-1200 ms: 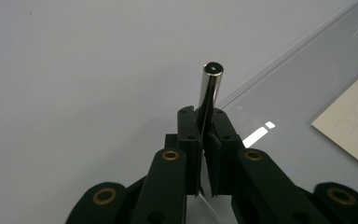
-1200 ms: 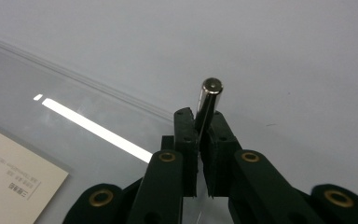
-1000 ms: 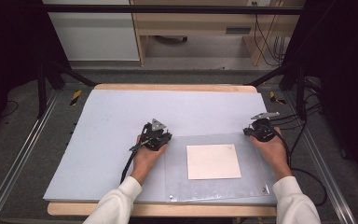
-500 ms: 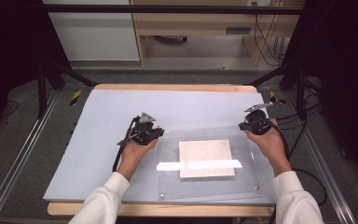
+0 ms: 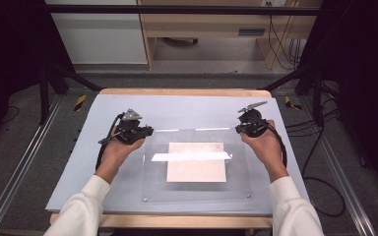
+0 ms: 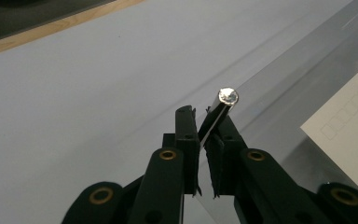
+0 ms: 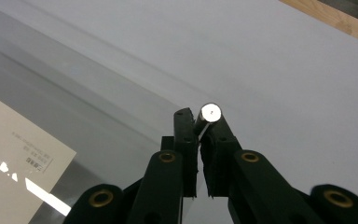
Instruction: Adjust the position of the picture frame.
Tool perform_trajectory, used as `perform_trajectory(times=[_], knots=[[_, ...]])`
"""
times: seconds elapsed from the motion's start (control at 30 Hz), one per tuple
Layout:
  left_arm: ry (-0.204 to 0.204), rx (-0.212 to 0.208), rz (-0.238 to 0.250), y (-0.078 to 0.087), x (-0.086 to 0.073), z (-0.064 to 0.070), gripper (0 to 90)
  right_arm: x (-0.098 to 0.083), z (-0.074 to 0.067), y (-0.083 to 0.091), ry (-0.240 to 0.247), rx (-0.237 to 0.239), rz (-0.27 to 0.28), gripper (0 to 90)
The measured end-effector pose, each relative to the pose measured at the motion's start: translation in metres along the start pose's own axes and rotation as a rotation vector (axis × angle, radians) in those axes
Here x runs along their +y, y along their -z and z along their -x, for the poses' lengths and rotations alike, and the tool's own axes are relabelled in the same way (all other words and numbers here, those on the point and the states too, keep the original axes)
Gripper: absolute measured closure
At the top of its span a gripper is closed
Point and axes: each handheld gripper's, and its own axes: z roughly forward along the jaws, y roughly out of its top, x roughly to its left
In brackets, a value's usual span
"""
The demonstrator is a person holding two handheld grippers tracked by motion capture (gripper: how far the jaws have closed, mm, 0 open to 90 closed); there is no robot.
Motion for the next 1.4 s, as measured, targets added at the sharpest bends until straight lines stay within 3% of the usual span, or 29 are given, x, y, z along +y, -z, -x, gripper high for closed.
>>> perform_trajectory(times=[0.07,0.33,0.9,1.17,1.27,1.4], knots=[[-0.009,-0.006,-0.010,0.001,-0.001,-0.005,83.1,0.002,-0.009,0.000,0.005,-0.004,-0.007,85.4],[-0.029,-0.013,-0.055,-0.005,-0.007,-0.020,83.1,-0.007,-0.019,-0.011,-0.007,0.003,-0.029,85.4],[-0.032,0.001,-0.104,-0.019,-0.017,-0.034,82.8,-0.008,-0.015,-0.039,-0.031,0.038,-0.060,84.7],[-0.034,0.018,-0.128,-0.024,-0.019,-0.039,83.0,-0.010,-0.011,-0.050,-0.031,0.050,-0.040,84.7],[-0.061,0.030,-0.163,-0.027,-0.021,-0.041,83.4,-0.012,-0.011,-0.056,-0.041,0.054,-0.041,84.9],[-0.052,0.031,-0.170,-0.030,-0.024,-0.043,83.6,-0.017,-0.010,-0.061,-0.047,0.054,-0.029,85.0]])
